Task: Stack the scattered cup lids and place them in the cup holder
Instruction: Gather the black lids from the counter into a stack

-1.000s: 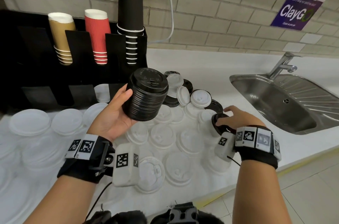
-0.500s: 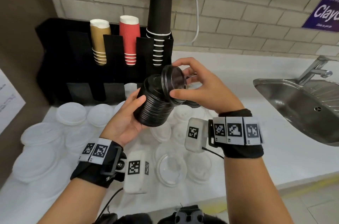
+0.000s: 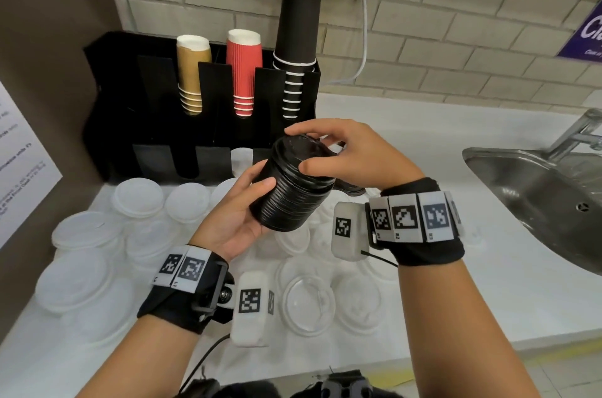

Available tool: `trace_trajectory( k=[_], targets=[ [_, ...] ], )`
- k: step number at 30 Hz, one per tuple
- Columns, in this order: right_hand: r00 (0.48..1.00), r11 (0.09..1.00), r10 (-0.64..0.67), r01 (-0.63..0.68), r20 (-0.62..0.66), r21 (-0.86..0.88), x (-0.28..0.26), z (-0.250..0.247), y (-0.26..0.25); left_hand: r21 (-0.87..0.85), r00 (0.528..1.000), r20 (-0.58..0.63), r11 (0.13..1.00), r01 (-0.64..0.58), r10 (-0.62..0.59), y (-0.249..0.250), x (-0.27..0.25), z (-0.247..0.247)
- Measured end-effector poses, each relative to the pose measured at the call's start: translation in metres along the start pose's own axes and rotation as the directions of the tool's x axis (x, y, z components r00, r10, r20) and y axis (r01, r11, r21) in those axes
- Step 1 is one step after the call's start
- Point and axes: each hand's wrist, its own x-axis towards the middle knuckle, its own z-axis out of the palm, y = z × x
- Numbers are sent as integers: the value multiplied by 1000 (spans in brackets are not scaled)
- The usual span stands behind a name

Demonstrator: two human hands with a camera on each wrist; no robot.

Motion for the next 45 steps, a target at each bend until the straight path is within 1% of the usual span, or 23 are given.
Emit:
trace_trajectory(
  k=[3, 11, 15, 16, 17, 18, 19, 20, 21, 22, 23, 24, 25, 26, 27, 28, 30, 33, 35, 37, 39, 42, 45],
  targets=[
    [1000, 1000, -22, 22, 22, -8, 0, -3, 4, -21, 1000, 9, 1000, -10, 11, -3, 3, 3],
    [998, 998, -68, 68, -16, 8, 0, -6, 11, -57, 999, 30, 998, -21, 23, -8, 11, 9],
    [996, 998, -66, 65, 58, 12, 3, -11, 17, -52, 999, 46, 998, -26, 28, -9, 15, 9],
    [998, 998, -46, 43, 53, 39, 5, -16, 20, -53, 998, 52, 998, -26, 29, -9, 16, 10],
    [1000, 997, -9, 8, 8, 79, 7, -21, 25, -57, 998, 56, 998, -27, 30, -8, 17, 9],
    [997, 992, 39, -30, -69, 121, 10, -28, 32, -67, 998, 55, 997, -30, 34, -7, 18, 8],
    [982, 985, 95, -69, -162, 161, 13, -34, 39, -79, 998, 51, 996, -39, 43, -5, 19, 6],
    [957, 977, 159, -117, -245, 177, 16, -40, 48, -88, 997, 48, 995, -53, 57, -3, 20, 4],
    [930, 969, 226, -185, -289, 161, 19, -45, 58, -91, 996, 48, 993, -68, 73, 0, 21, 2],
    [915, 954, 299, -278, -272, 112, 25, -48, 69, -91, 995, 45, 992, -84, 88, 2, 22, -1],
    [906, 923, 378, -385, -190, 1, 32, -48, 79, -87, 994, 38, 991, -99, 103, 4, 22, -4],
    [881, 864, 469, -473, -66, -171, 39, -44, 89, -79, 993, 31, 990, -113, 116, 6, 22, -7],
    [819, 780, 571, -519, 57, -350, 45, -38, 98, -68, 992, 28, 990, -125, 127, 8, 22, -10],
    [737, 691, 660, -523, 143, -499, 50, -32, 107, -58, 990, 28, 989, -134, 136, 9, 21, -13],
    [676, 628, 713, -495, 189, -600, 53, -26, 114, -51, 989, 28, 988, -143, 144, 11, 21, -17],
    [650, 590, 734, -465, 197, -661, 57, -22, 122, -46, 988, 29, 988, -151, 152, 13, 21, -19],
    [666, 561, 728, -441, 164, -701, 60, -17, 133, -40, 987, 23, 986, -160, 161, 14, 21, -24],
    [678, 574, 707, -387, 199, -722, 63, -15, 139, -31, 988, 12, 988, -153, 153, 15, 22, -30],
    [718, 580, 670, -349, 188, -736, 66, -16, 140, -27, 989, 19, 988, -149, 150, 15, 24, -31],
    [745, 576, 648, -346, 156, -741, 68, -16, 140, -20, 987, 37, 988, -153, 153, 16, 28, -29],
    [750, 568, 641, -321, 163, -758, 74, -16, 140, -20, 987, 54, 989, -150, 151, 17, 32, -27],
    [752, 527, 635, -255, 177, -811, 83, -11, 144, -34, 987, 75, 989, -143, 145, 20, 38, -23],
    [780, 506, 603, -214, 165, -836, 89, -1, 150, -64, 985, 93, 988, -142, 147, 21, 43, -20]
  ],
)
